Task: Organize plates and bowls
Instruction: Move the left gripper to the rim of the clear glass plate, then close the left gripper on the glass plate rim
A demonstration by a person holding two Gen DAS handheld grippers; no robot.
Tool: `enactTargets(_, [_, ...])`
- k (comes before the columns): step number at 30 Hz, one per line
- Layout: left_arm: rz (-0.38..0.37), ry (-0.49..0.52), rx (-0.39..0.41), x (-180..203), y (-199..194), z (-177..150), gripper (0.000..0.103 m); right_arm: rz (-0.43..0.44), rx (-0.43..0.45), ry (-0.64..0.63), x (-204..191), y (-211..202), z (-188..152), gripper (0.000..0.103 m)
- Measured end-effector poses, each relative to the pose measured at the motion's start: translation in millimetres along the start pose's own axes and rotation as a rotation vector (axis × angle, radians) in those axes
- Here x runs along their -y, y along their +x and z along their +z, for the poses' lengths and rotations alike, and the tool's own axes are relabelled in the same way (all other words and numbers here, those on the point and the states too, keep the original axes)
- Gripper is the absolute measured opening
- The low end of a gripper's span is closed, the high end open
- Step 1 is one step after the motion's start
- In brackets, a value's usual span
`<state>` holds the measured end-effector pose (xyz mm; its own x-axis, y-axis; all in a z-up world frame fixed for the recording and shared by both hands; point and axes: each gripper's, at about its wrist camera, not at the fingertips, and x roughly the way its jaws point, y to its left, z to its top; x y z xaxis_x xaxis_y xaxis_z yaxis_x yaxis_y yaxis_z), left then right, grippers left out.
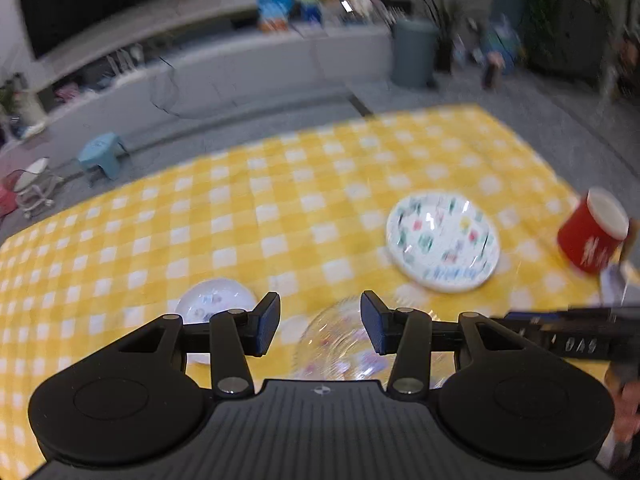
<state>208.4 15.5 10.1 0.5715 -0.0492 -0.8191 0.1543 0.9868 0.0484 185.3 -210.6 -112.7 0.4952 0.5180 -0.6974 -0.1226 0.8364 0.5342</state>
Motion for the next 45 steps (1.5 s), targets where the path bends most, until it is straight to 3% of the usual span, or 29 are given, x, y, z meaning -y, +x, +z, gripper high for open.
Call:
enactTargets(3, [-0.043,0.000,-0.065,-20,23,-8,0.053,0.032,-0.048,0.034,3,19,-2,0.031])
enactTargets(7, [-0.142,-0.029,-0.169,-40,51,-24,0.037,0.051,-0.085,0.035,4,31,-7,0.026])
enactTargets(14, [-0.208,-0.102,-0.248,-61,91,-39,0.035,0.051,-0.101,0.037,8,42,-10,0.025])
enactTargets(18, [-0.266,-0.120,-0.252,-65,98,-44,0.035,0.095,-0.123,0.092,17,49,-14,0.022])
enactTargets(22, [-0.332,-0.128,-0.239,-69,104,-45,0.028,0.126,-0.116,0.112,21,51,-14,0.020])
enactTargets(26, [-0.361,-0.142,-0.215,-72,106,-44,0.026,0.175,-0.111,0.129,23,53,-17,0.020])
enactTargets(37, [-0.386,-0.170,-0.202,-78,109,-45,0.026,0.181,-0.079,0.133,23,54,-21,0.014])
enactTargets(39, [-0.393,-0.165,-0.188,-78,108,-47,0.028,0.179,-0.068,0.106,21,53,-22,0.014])
enactTargets(42, [-0.421,-0.139,-0.174,-75,106,-48,0.042,0.175,-0.045,0.095,19,53,-25,0.014])
enactTargets(45, [-0.431,-0.153,-0.177,-74,106,-48,0.044,0.160,-0.032,0.061,15,53,-27,0.012])
